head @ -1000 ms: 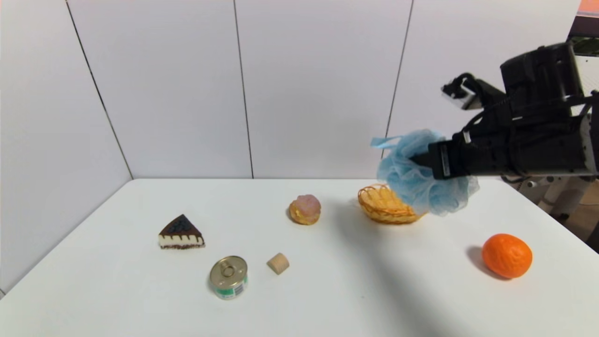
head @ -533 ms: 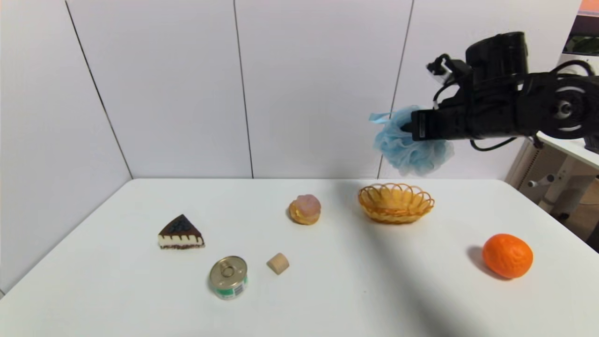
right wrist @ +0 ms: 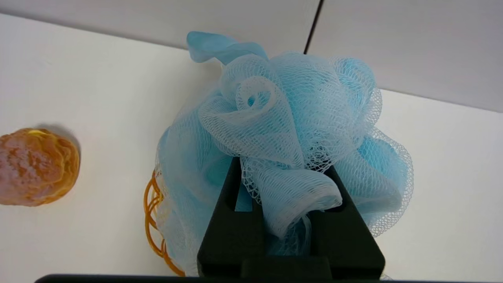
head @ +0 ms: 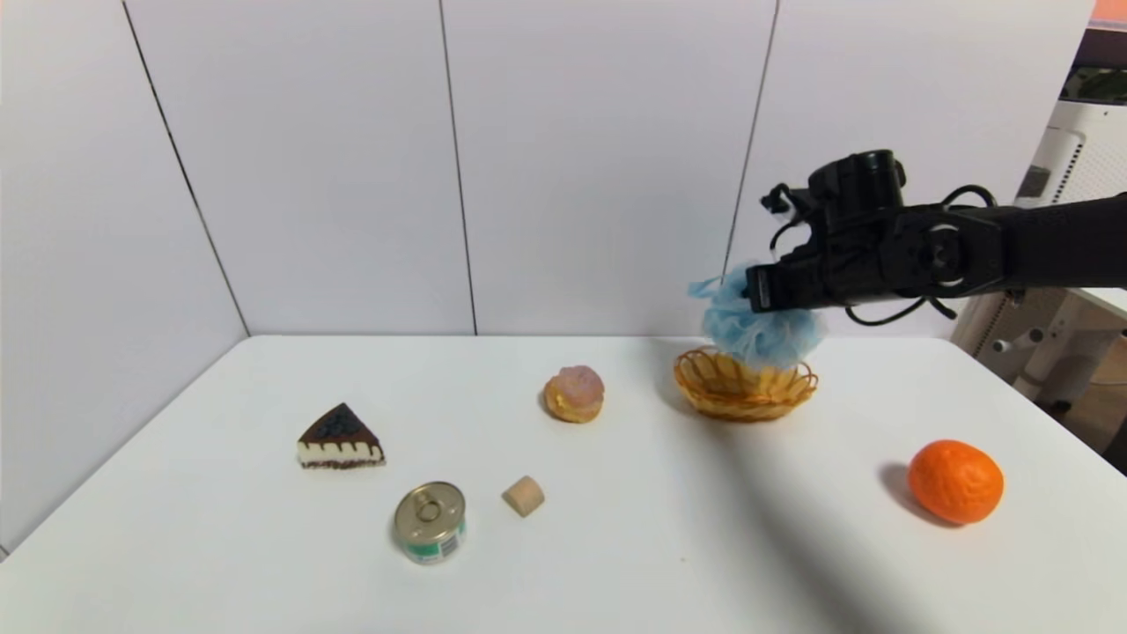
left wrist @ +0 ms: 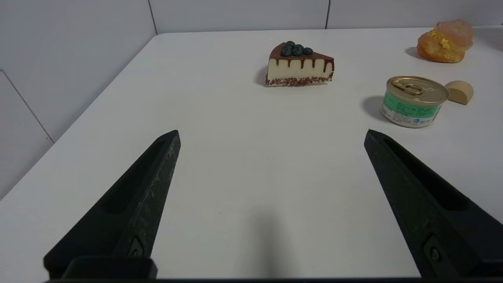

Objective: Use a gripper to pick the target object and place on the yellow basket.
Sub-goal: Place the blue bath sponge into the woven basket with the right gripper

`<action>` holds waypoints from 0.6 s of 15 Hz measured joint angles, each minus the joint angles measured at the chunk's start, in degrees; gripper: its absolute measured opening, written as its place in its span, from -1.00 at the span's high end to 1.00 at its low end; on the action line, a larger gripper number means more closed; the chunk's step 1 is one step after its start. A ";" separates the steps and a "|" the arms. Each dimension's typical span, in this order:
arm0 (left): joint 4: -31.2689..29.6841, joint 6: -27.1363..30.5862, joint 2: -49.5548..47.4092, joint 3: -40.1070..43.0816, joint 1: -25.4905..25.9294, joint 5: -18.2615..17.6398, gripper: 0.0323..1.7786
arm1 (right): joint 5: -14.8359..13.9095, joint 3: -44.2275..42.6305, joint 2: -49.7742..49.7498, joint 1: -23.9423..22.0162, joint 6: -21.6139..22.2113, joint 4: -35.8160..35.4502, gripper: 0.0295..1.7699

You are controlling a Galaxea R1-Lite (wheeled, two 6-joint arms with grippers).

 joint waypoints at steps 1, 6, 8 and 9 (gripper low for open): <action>0.02 0.00 0.00 0.00 0.00 0.00 -0.90 | 0.00 -0.17 0.94 -0.28 -0.23 -0.01 0.72; 0.00 0.00 0.00 0.00 0.00 0.00 -0.90 | 0.07 -0.88 3.84 -1.73 -2.62 -0.09 0.03; 0.00 0.00 0.00 0.02 0.00 0.02 -0.90 | 0.13 -1.85 4.13 -1.60 -2.74 -0.17 -0.19; 0.00 0.00 0.00 0.02 0.00 0.00 -0.90 | 0.18 -2.65 4.08 -1.35 -2.66 -0.12 -0.28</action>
